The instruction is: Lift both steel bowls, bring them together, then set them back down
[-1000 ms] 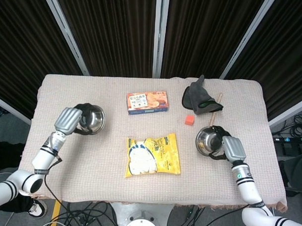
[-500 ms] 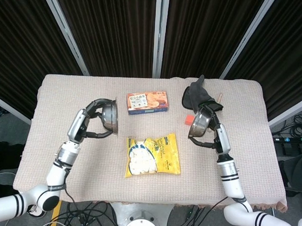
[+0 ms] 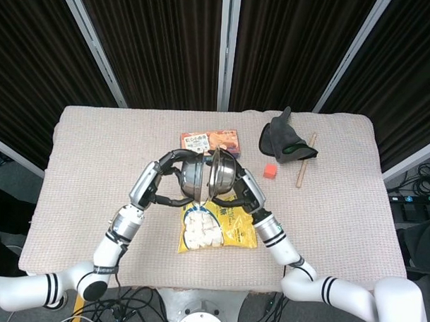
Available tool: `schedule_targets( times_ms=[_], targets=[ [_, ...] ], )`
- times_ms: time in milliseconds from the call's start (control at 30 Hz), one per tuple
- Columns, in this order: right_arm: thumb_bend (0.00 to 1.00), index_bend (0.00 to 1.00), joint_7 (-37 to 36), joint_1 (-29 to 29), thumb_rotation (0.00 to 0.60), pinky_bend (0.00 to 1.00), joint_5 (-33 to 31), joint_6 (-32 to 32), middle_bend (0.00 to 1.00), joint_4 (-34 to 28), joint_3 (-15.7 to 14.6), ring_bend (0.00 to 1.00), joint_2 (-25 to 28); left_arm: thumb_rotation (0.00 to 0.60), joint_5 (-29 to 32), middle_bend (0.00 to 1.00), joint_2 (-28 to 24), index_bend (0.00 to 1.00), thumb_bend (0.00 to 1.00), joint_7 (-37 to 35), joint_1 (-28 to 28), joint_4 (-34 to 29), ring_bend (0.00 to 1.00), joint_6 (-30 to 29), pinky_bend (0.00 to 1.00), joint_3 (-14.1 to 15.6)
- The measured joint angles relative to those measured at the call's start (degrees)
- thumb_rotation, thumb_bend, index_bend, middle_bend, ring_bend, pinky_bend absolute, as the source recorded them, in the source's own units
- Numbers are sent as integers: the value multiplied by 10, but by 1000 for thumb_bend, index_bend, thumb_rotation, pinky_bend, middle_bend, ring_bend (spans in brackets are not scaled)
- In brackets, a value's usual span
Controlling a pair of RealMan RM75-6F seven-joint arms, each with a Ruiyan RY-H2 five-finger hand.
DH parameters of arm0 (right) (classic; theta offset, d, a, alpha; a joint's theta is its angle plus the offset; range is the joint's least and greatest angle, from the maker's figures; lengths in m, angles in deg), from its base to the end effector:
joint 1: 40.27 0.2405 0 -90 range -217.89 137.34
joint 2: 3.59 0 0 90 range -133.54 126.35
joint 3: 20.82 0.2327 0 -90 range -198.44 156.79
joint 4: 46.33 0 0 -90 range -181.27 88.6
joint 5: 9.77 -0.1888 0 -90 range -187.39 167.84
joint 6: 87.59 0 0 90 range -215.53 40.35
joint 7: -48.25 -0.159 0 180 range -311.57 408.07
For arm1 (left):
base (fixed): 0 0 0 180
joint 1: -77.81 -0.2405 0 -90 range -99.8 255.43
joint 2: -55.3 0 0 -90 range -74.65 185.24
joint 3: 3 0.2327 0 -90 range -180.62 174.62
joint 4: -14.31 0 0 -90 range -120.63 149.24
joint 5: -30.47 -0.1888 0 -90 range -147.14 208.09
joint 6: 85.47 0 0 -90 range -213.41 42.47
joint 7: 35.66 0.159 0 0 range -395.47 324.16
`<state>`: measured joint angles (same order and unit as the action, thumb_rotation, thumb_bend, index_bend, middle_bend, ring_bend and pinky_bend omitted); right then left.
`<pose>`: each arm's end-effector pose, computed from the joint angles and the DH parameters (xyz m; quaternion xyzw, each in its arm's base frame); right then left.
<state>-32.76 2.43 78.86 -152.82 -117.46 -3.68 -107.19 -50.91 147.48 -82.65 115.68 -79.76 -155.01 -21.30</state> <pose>-0.0536 -0.3336 -0.0165 -0.3094 0.6881 -0.6441 0.1265 -0.0487 0.3126 0.0449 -0.3936 -0.6100 -0.6875 0.0177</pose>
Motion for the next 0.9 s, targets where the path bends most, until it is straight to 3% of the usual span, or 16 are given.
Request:
schedule_targets(
  times_ms=[300,900],
  targets=[
    [168,527,21,38,600,434,-11,22,414,6,5,336,-21,600,-2,490,9,468,189,59,15,5,448,5,611,1],
    [170,527,-2,27,600,434,-27,0,413,17,-6,336,-13,600,16,490,-3,468,189,21,-1,10,448,-29,611,-26]
  ],
)
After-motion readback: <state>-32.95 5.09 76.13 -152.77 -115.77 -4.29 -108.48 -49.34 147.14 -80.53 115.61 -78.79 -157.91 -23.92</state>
